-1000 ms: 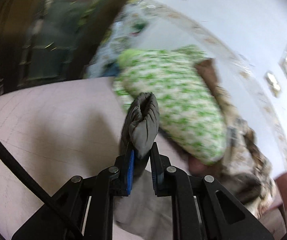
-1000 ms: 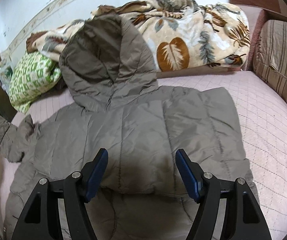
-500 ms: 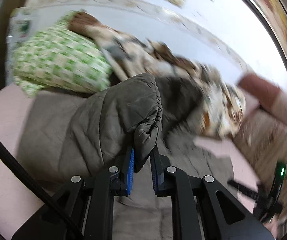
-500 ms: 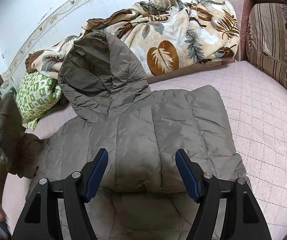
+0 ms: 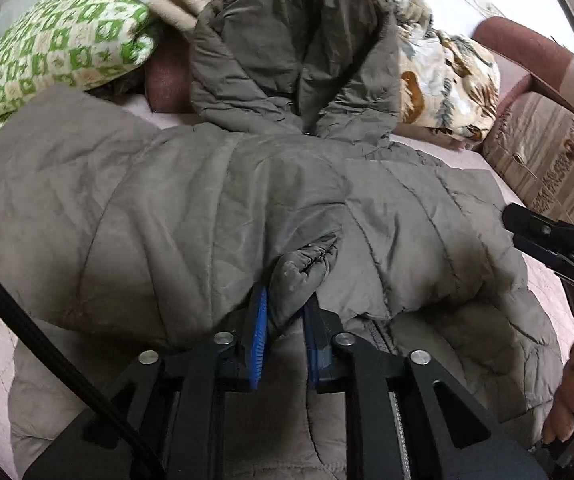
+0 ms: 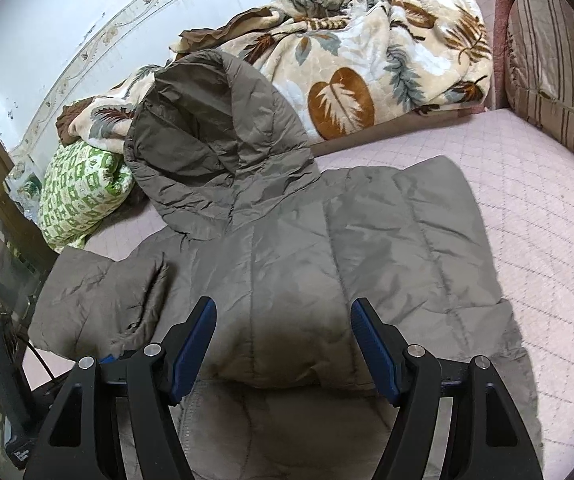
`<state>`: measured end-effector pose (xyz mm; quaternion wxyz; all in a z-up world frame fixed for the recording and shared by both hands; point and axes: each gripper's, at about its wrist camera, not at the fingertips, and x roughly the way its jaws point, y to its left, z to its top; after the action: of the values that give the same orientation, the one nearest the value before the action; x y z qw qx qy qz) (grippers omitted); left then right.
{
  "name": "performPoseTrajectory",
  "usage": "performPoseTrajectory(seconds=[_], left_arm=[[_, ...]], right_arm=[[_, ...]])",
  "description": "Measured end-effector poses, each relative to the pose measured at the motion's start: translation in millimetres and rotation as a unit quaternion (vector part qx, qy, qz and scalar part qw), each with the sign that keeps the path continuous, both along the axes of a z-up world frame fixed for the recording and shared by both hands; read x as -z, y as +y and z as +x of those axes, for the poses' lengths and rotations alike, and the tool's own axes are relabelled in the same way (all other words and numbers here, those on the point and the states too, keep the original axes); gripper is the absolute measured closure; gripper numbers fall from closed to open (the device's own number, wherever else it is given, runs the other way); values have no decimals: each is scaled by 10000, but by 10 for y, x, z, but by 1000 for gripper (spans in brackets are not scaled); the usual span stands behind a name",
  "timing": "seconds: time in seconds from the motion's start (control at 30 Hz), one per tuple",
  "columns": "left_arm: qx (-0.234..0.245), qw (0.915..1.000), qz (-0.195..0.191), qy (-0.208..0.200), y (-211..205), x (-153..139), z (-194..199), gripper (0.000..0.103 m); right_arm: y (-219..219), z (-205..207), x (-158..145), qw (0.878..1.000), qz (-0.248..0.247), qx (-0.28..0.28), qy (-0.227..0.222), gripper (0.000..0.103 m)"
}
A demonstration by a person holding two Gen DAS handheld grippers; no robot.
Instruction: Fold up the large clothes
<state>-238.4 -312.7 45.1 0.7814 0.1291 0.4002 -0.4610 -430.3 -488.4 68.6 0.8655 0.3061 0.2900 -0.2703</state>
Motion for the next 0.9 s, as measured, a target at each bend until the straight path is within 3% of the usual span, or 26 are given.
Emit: performPoseTrajectory(seconds=[0.03,0.07,0.1,0.2,0.3,0.4,0.5,0.57,0.63,0.7,0.8,0.9], left_arm=[[84,10000,-11,26,-2,-35,-7,69],[204,9997,-60,115,13,-74,-39,54],[264,9994,-109,169,23,-112,-59,48],[411,9985,-364,58,105,-330,-154,48],[185,9968,-742,-233,289,-648,-150,48],[-381,9922,-1079,-502,606,-930,14,44],[-1420,9786,-1089,-1011,1006,-1029,300,39],[-1893,9697,-985,-1193,1198,-1022,512,39],[-2154,9637,-967,-1244,1342,-1026,687,39],[-2433,9572,-1136,-1078,1530,-1001,902,39],[-2656,9545,-1209,-618,1666,-862,1193,39],[-2660,9578,-1058,-247,1699,-668,1354,39]], right_arm=[[2,11,8,9999,83,-27,-65,29],[4,17,14,9998,146,-44,-114,29],[3,24,22,9995,248,-69,-194,29],[-5,40,49,9964,656,-168,-518,29],[27,80,131,9881,1221,-329,-870,29],[151,206,263,9696,1955,-767,-1255,29],[301,356,394,9518,2486,-1059,-1448,29],[414,481,445,9494,2564,-1157,-1393,29],[508,599,475,9478,2591,-1231,-1394,37],[559,678,491,9507,2533,-1194,-1333,39],[569,771,509,9534,2461,-1134,-1325,51],[573,861,552,9522,2506,-1166,-1303,61]])
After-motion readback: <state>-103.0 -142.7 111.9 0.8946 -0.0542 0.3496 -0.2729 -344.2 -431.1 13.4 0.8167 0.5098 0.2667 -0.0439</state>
